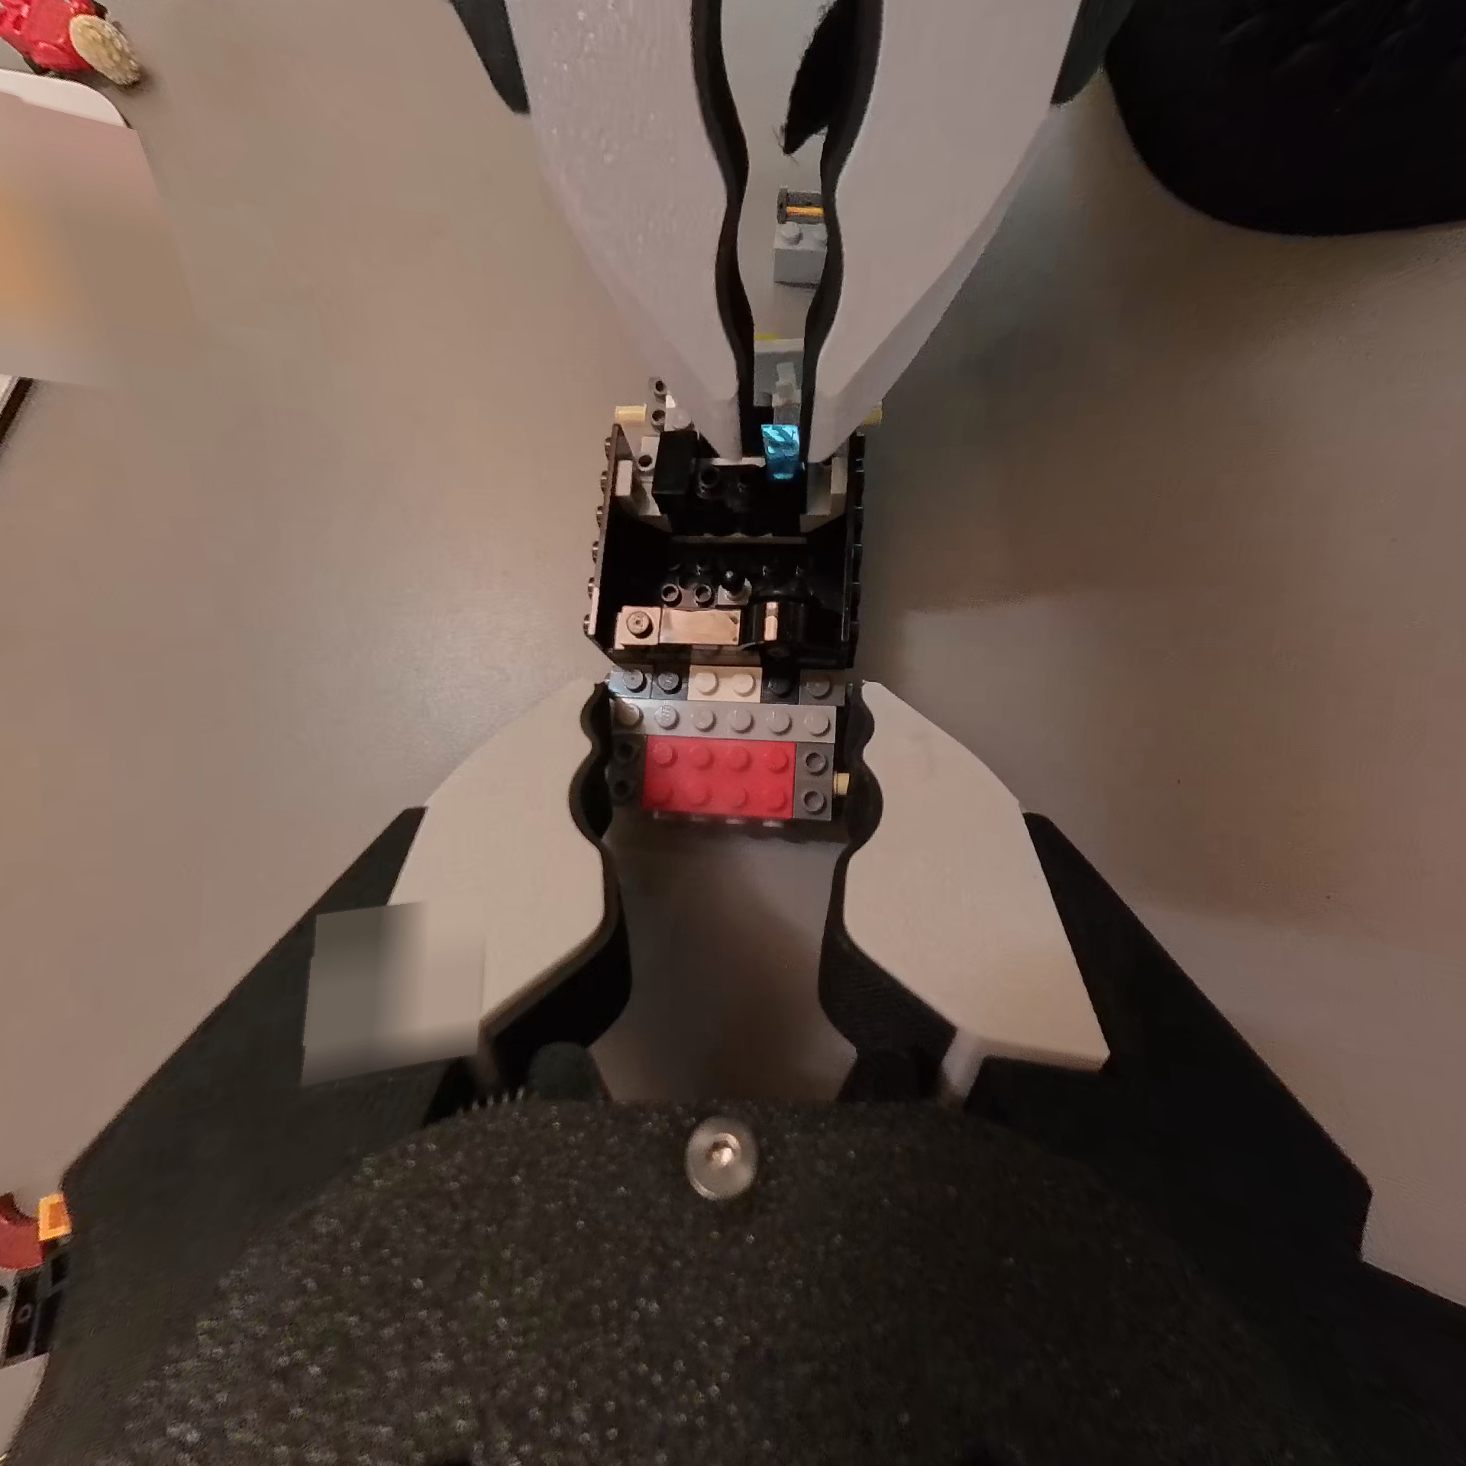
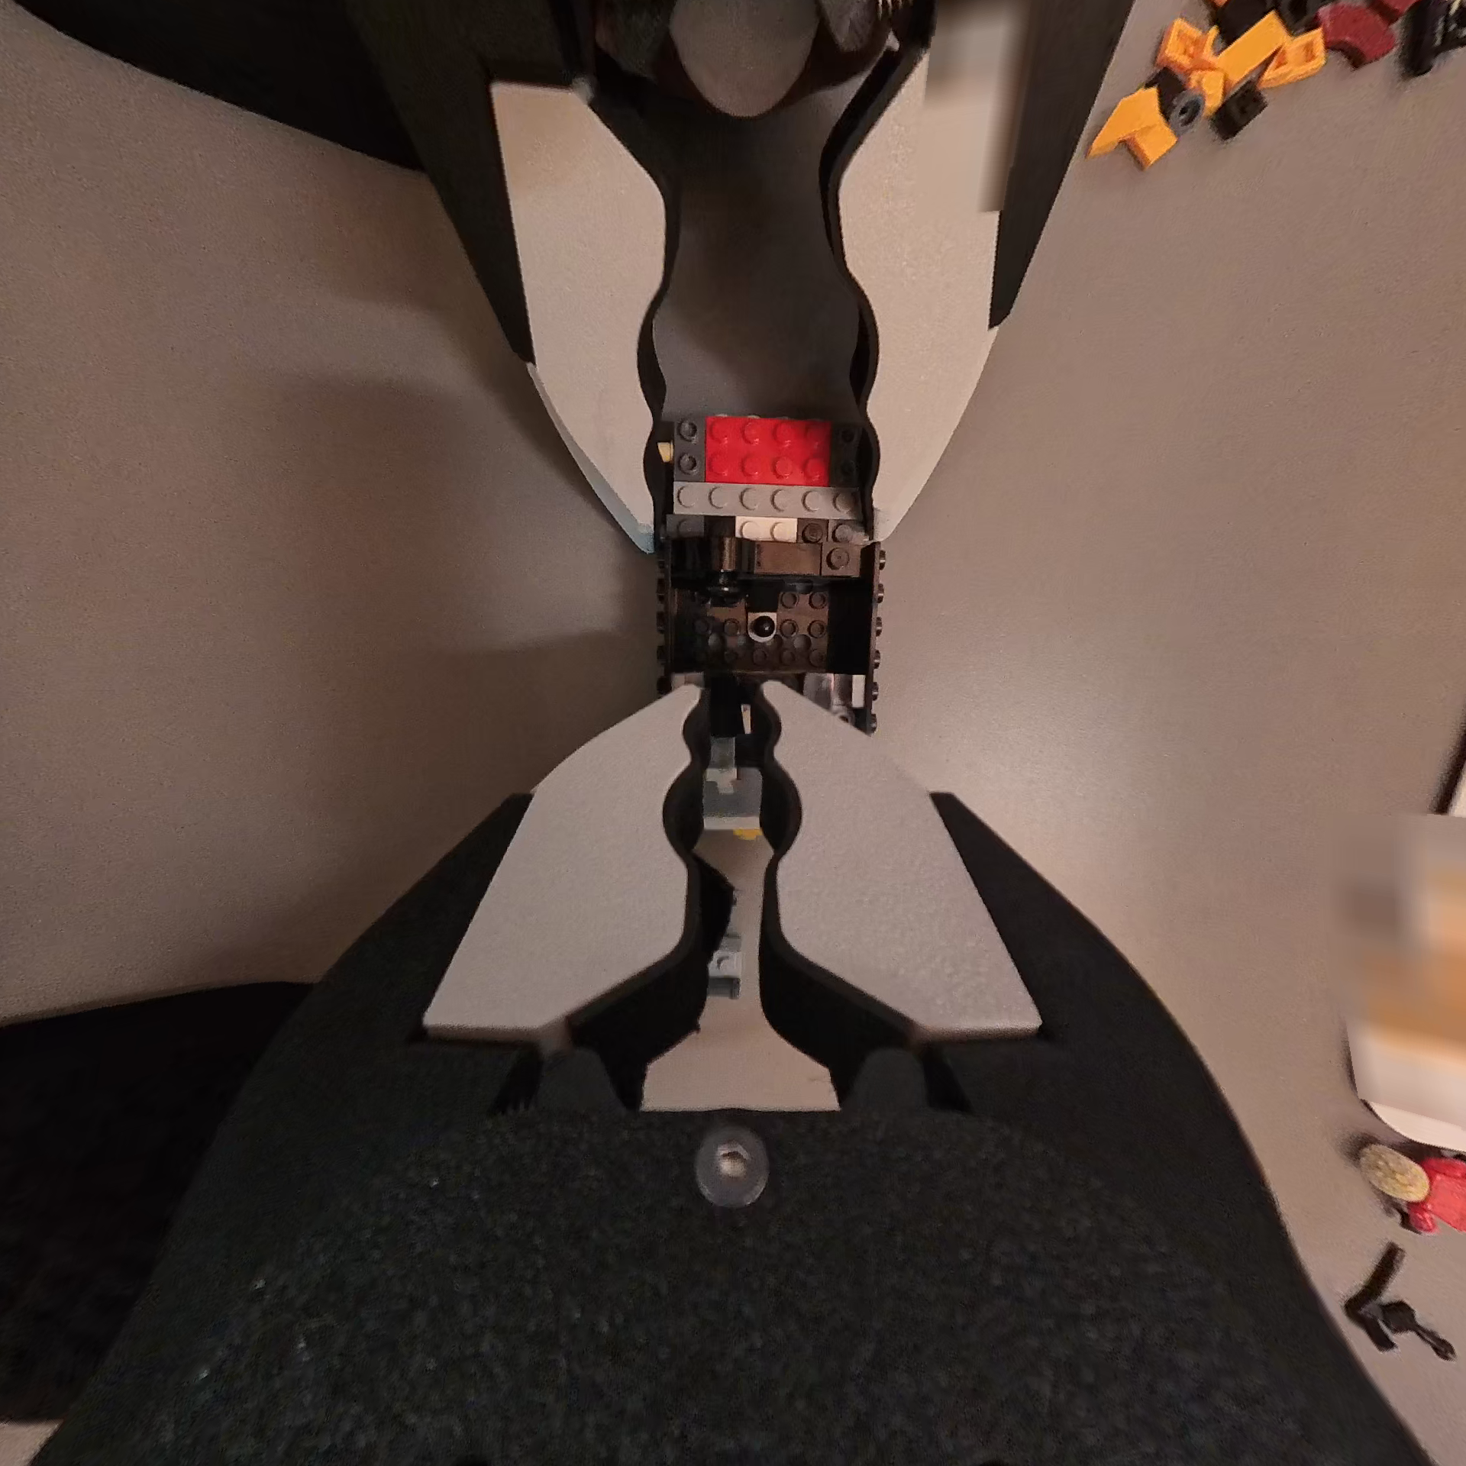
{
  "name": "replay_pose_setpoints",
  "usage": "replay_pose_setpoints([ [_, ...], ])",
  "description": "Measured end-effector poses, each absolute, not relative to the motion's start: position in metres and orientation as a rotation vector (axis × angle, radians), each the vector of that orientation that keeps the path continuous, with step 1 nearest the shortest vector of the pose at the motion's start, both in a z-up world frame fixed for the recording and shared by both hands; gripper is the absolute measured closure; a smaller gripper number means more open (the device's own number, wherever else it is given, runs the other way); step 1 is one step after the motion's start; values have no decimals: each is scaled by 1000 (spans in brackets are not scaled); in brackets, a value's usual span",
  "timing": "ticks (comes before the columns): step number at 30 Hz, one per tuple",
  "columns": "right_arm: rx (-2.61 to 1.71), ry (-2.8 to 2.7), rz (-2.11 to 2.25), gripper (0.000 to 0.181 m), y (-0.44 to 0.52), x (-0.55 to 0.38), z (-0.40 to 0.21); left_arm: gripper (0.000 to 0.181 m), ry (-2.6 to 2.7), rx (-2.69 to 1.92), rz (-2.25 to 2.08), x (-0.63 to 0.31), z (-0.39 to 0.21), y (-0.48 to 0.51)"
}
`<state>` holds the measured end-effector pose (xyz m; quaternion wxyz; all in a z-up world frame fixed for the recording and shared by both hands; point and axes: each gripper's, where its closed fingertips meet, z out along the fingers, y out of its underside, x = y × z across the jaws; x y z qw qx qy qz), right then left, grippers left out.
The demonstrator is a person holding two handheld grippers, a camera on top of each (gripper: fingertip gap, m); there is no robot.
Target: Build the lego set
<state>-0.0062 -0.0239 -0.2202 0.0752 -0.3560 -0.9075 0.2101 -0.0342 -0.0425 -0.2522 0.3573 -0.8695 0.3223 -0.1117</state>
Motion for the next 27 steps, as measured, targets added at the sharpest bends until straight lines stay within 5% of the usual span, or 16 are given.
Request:
replay_pose_setpoints([
  [27, -1128, -2783, 590, 173, -26, -3, -225, 125, 839, -2247, -291, -33, -252, -44],
])
